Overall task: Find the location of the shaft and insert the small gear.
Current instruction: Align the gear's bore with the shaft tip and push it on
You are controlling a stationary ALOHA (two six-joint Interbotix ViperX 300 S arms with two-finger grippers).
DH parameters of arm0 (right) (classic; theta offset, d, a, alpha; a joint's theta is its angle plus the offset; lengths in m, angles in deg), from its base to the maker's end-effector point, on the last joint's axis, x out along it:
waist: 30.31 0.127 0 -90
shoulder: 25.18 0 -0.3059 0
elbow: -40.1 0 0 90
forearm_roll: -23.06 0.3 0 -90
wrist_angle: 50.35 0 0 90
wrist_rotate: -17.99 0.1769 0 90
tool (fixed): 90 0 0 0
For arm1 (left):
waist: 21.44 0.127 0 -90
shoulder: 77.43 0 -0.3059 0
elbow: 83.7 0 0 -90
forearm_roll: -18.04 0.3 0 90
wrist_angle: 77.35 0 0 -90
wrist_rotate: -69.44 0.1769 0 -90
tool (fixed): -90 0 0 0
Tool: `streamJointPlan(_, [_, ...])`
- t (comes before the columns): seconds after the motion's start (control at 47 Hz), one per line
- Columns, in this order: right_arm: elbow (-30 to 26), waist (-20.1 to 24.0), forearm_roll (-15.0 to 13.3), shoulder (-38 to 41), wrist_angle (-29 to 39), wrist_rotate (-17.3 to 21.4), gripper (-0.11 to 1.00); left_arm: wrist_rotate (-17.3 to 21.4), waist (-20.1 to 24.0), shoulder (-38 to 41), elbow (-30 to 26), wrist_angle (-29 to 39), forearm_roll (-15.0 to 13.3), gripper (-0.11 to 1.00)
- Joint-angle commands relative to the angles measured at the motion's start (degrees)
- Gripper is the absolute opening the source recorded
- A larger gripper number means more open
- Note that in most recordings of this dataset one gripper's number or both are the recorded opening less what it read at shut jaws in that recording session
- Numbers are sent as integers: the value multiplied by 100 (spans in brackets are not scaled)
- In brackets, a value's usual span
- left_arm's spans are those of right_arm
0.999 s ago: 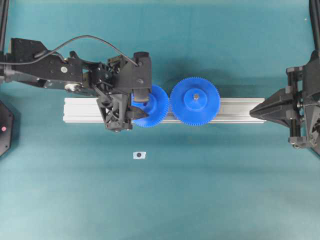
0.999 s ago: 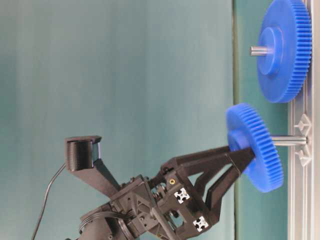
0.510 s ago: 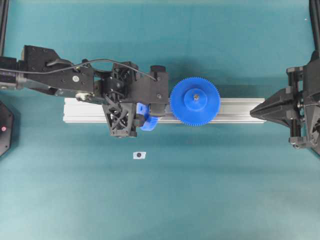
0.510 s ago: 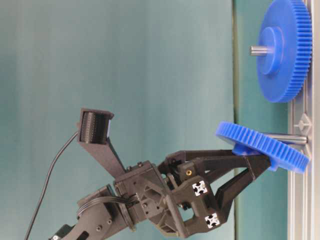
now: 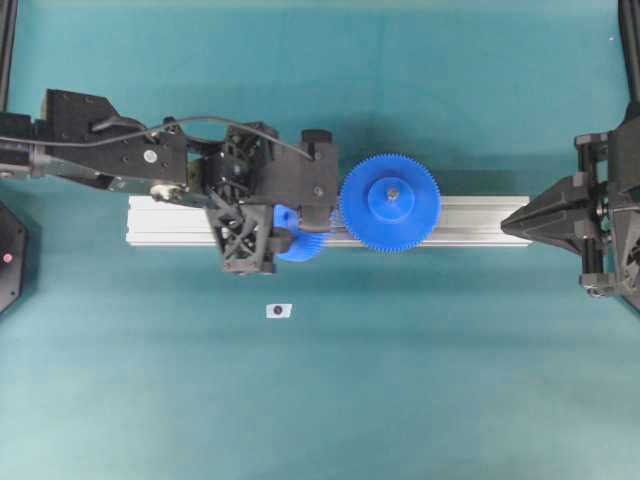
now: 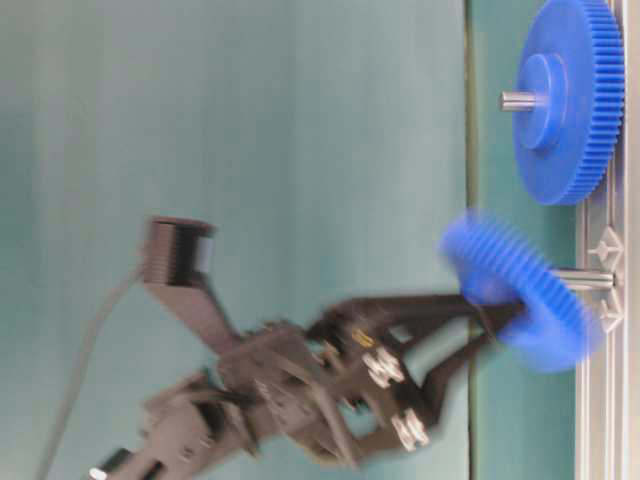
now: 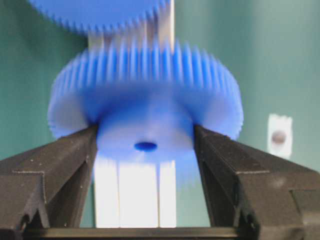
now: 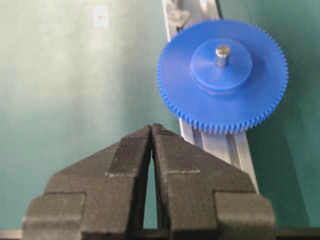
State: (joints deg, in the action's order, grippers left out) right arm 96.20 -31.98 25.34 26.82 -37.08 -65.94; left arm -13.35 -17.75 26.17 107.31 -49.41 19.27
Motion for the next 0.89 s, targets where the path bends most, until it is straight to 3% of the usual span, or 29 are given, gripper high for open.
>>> streamJointPlan(0.0, [-53, -9, 9, 18, -44, 53, 11, 18, -70, -176, -255, -18, -9, 66])
streamJointPlan(0.872, [-9, -9, 9, -18, -79, 53, 11, 334, 229, 149, -185, 782, 0, 66])
